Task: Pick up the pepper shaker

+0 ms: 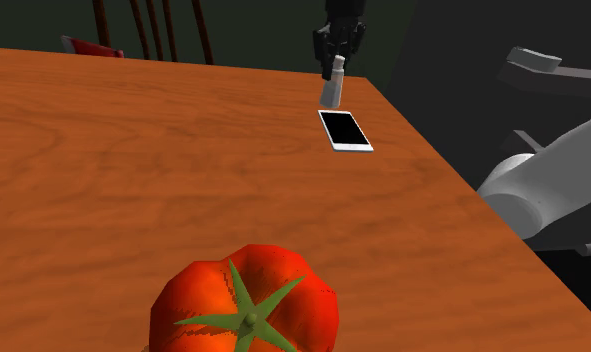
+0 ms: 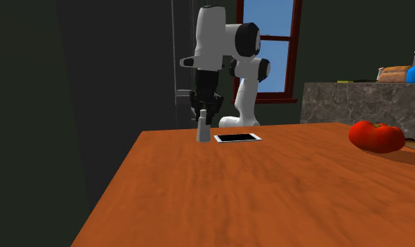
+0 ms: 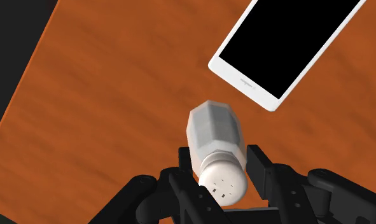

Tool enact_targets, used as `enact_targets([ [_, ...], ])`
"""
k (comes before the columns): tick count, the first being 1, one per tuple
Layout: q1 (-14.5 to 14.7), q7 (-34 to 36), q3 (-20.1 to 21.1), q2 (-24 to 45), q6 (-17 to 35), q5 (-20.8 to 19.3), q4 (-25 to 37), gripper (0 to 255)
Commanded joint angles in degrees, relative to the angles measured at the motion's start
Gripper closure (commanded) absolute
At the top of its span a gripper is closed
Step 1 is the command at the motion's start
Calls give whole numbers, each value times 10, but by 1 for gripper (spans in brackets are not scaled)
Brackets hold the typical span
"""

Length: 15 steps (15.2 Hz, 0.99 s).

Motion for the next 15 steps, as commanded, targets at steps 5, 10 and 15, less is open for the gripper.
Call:
enact_targets([
  [5, 0, 0, 0, 1, 0, 0, 0, 255],
  [10, -2, -1, 0, 12, -38, -3, 48, 255],
  [15, -3, -1, 1, 25, -77, -6, 101, 255],
])
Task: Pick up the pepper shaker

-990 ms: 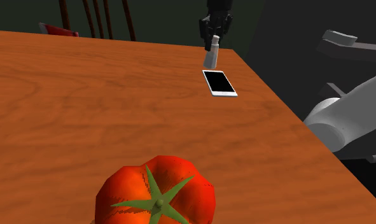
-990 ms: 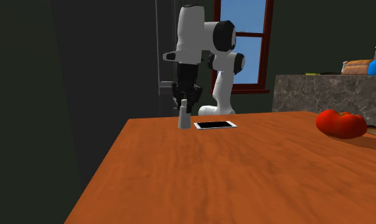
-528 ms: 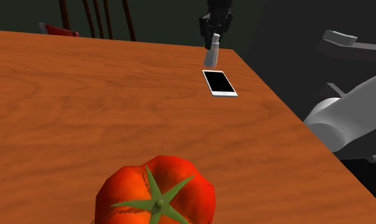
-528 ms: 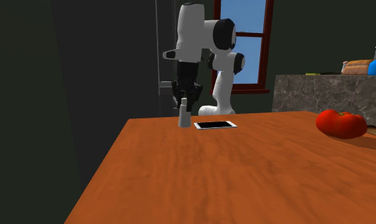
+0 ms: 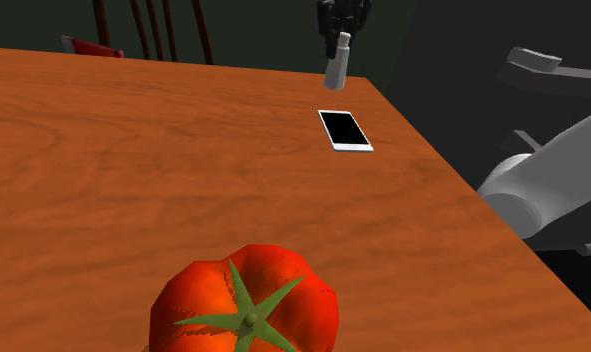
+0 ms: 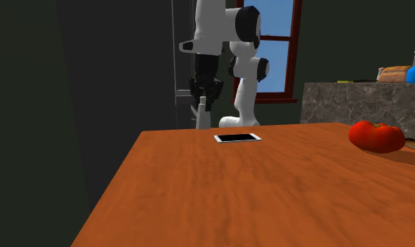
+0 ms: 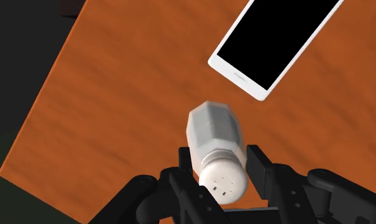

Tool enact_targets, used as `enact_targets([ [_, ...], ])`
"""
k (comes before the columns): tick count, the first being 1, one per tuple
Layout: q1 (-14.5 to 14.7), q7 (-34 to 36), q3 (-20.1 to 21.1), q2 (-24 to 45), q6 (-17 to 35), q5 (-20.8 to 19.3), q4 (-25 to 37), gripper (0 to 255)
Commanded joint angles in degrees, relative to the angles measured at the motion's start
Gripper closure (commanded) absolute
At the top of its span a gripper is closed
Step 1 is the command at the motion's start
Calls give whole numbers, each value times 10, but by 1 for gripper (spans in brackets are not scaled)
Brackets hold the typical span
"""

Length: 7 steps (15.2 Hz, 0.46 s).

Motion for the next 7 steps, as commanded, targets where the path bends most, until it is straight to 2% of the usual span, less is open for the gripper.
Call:
enact_targets([
  [1, 0, 1, 1, 7, -18, -2, 25, 255],
  [5, -2, 2, 3, 22, -50, -5, 71, 255],
  [7, -2, 2, 3, 22, -51, -5, 72, 255],
])
